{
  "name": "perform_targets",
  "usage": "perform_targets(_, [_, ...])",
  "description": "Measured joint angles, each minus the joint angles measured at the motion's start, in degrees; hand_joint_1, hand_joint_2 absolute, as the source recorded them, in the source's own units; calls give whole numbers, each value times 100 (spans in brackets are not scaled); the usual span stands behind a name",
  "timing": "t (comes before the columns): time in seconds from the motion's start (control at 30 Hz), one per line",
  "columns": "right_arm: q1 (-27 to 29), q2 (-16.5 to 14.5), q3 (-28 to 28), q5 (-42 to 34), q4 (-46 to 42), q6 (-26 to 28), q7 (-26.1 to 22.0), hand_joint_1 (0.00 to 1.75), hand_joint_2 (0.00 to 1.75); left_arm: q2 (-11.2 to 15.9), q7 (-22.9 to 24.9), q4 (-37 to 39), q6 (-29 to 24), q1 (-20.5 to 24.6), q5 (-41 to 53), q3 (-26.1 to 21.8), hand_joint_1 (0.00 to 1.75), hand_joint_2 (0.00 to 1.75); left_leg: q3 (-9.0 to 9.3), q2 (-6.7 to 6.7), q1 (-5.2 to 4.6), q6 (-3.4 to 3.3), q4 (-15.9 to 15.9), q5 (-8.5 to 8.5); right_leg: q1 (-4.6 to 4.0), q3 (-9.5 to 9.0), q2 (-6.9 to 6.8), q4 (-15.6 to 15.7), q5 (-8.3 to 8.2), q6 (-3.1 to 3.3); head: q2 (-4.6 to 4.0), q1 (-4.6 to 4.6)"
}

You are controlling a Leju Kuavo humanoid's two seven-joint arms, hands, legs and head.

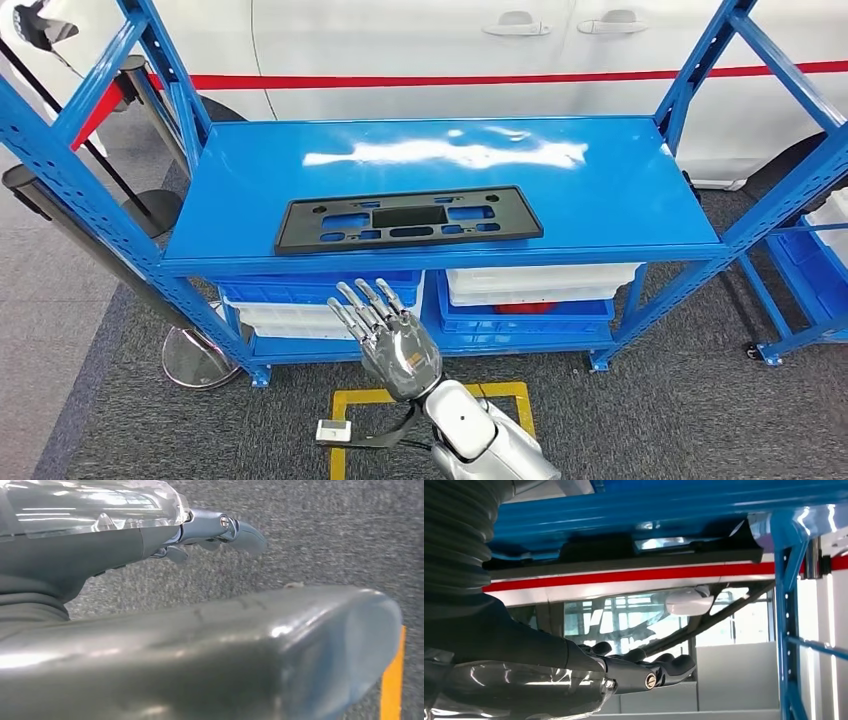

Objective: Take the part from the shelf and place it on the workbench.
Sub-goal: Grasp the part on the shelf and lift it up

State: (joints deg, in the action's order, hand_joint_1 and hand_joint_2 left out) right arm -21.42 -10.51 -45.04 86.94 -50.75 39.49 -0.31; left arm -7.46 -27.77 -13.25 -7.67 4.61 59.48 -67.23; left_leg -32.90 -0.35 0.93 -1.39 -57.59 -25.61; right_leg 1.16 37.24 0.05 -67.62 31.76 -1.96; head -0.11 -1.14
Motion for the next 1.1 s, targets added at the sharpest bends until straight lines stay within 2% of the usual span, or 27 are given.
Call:
perform_targets(0.03, [-68,-69,5,16,171,2,20,0,175,-1,-8,0,39,3,-4,-6,0,0,0,2,-12,-13,-1,-5,-2,207,0,-401,150,-2,0,-1])
perform_targets(0.07, [-132,-143,14,36,347,2,46,0,175,-1,-14,0,84,3,-8,-13,0,0,6,2,-26,-23,-3,-11,-4,365,0,-689,214,3,0,-1])
perform_targets(0.1, [-198,-217,27,55,511,3,76,0,175,-2,-19,0,127,3,-12,-20,0,0,18,-1,-41,-29,-4,-18,-11,423,0,-759,157,20,0,-1])
perform_targets(0.17, [-323,-342,58,80,750,4,142,0,175,-2,-26,0,201,5,-14,-32,0,0,55,-7,-68,-33,-5,-34,-37,272,0,-377,-166,77,0,-1])
perform_targets(0.2, [-389,-393,82,86,834,5,181,0,175,-4,-28,0,232,7,-13,-39,0,0,78,-10,-82,-31,-6,-46,-56,112,1,-27,-369,119,0,-1])
perform_targets(0.27, [-527,-478,148,91,976,10,266,0,175,-25,-28,8,292,13,-9,-55,0,0,103,-11,-105,-10,-11,-73,-96,-176,-4,591,-586,209,0,-9])
perform_targets(0.33, [-635,-542,230,95,1095,17,350,0,175,-41,-25,15,330,19,-6,-70,0,0,101,-8,-108,36,-9,-96,-131,-305,-8,893,-617,258,0,-21])
perform_targets(0.43, [-671,-611,358,102,1178,24,430,0,175,-36,-8,15,340,22,-5,-80,0,0,92,0,-90,129,-44,-156,-103,-354,0,986,-621,290,0,-26])
perform_targets(0.5, [-684,-652,428,101,1196,31,437,0,175,-33,3,15,338,23,-5,-91,0,0,-105,3,-74,194,-473,-384,-63,-423,-5,1041,-616,329,0,-38])
perform_targets(0.57, [-684,-667,483,99,1206,35,427,0,175,-32,19,15,336,19,-2,-107,0,0,-515,3,-42,254,-1251,-700,-62,-466,-12,1046,-578,354,0,-45])
perform_targets(0.6, [-675,-669,513,98,1213,36,422,0,175,-32,29,15,336,11,1,-113,0,0,-704,4,-20,281,-1557,-766,-61,-489,-11,1044,-555,353,0,-45])
perform_targets(0.63, [-667,-669,541,97,1219,36,419,0,175,-32,38,15,336,2,5,-116,0,0,-802,5,0,303,-1657,-707,-56,-519,-6,1040,-528,343,0,-45])
perform_targets(0.67, [-661,-669,568,96,1223,36,416,0,175,-31,45,15,335,-6,11,-119,0,0,-792,7,20,321,-1540,-538,-48,-557,3,1035,-497,327,0,-46])
perform_targets(0.73, [-659,-670,602,94,1226,36,410,0,175,-28,51,16,334,-13,21,-122,0,0,-512,17,54,342,-813,-53,-26,-648,20,1013,-412,276,0,-44])
perform_targets(0.77, [-663,-669,612,94,1228,37,408,0,175,-29,54,19,334,-13,26,-123,0,0,-356,20,50,336,-466,91,-30,-673,27,993,-371,240,0,-50])
perform_targets(0.8, [-668,-668,623,93,1229,39,406,0,175,-31,56,21,334,-8,29,-124,0,0,-257,21,43,311,-239,153,-38,-680,31,978,-342,204,0,-53])
perform_targets(0.9, [-669,-667,664,92,1230,44,404,0,175,-33,63,26,334,-4,35,-126,0,0,-217,7,20,185,-126,87,-54,-668,33,980,-299,114,0,-47])
perform_targets(0.97, [-676,-667,688,92,1228,44,404,0,175,-33,63,26,335,-11,37,-129,0,0,-175,5,22,99,-93,66,-36,-630,26,831,-185,61,0,-41])
perform_targets(1.03, [-687,-666,702,92,1226,44,404,0,175,-33,62,26,336,-4,39,-131,0,0,-135,7,26,37,-73,45,-31,-420,18,388,40,34,0,-35])
perform_targets(1.1, [-680,-656,707,93,1230,40,405,0,175,-33,63,26,339,2,41,-131,0,0,-120,8,13,4,-74,21,-36,-30,18,-270,286,26,0,-35])
